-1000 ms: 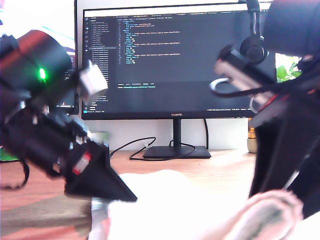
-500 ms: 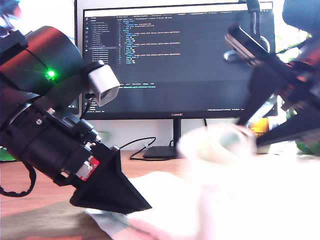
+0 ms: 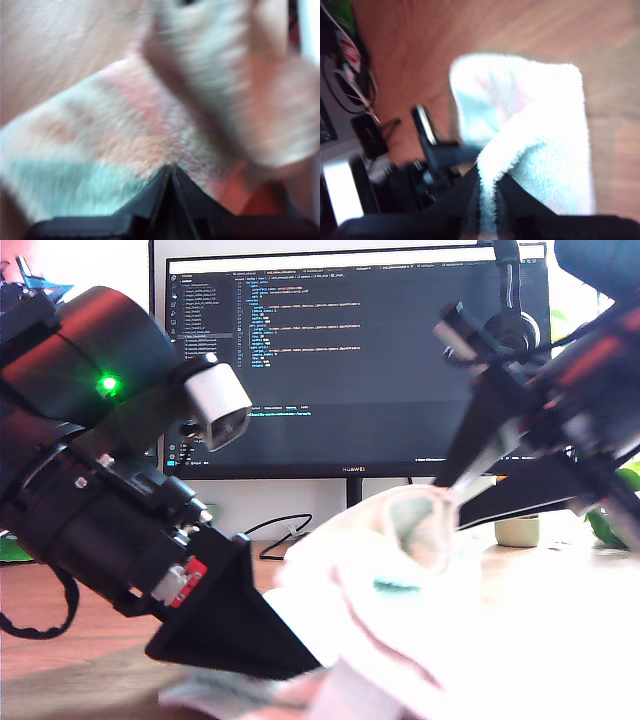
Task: Fold the tea towel to a neat square and place it to the right
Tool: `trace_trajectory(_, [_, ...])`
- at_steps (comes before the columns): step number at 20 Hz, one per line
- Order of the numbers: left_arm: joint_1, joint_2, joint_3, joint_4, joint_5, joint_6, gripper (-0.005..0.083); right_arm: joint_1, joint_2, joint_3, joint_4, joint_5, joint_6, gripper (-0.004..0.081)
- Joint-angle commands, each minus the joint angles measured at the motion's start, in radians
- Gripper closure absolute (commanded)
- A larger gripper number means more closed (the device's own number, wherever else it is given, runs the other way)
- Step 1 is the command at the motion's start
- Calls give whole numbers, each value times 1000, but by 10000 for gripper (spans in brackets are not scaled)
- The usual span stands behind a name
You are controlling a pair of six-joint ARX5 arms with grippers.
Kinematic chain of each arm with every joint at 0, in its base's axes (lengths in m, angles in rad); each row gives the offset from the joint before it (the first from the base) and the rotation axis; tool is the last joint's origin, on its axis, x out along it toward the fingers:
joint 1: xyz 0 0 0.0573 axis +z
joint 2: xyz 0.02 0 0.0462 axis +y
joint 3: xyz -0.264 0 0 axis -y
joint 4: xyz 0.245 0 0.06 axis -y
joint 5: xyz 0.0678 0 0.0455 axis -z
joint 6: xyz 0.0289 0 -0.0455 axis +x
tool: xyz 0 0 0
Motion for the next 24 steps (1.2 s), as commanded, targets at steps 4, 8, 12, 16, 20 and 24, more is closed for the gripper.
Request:
trace_trajectory(4, [-11, 11, -14, 9, 6, -2, 793, -3, 81, 0, 87, 7, 29, 783])
trace_trajectory(8, [-11, 11, -14, 10, 2, 0, 793, 0, 137, 26, 152, 9, 62, 783])
trace_trajectory(12, [-11, 11, -14, 10, -1, 0, 793, 9, 180, 79, 155, 14, 69, 783])
trace_trajectory(16, [-11, 11, -14, 10, -4, 0, 793, 30, 198, 116, 176, 29, 71, 783])
trace_trajectory(20, [-11, 11, -14, 9, -17, 0, 793, 69, 244, 116, 177, 40, 72, 783])
trace_trajectory(24, [-11, 11, -14, 7, -27, 0, 793, 117, 293, 116, 213, 40, 98, 783])
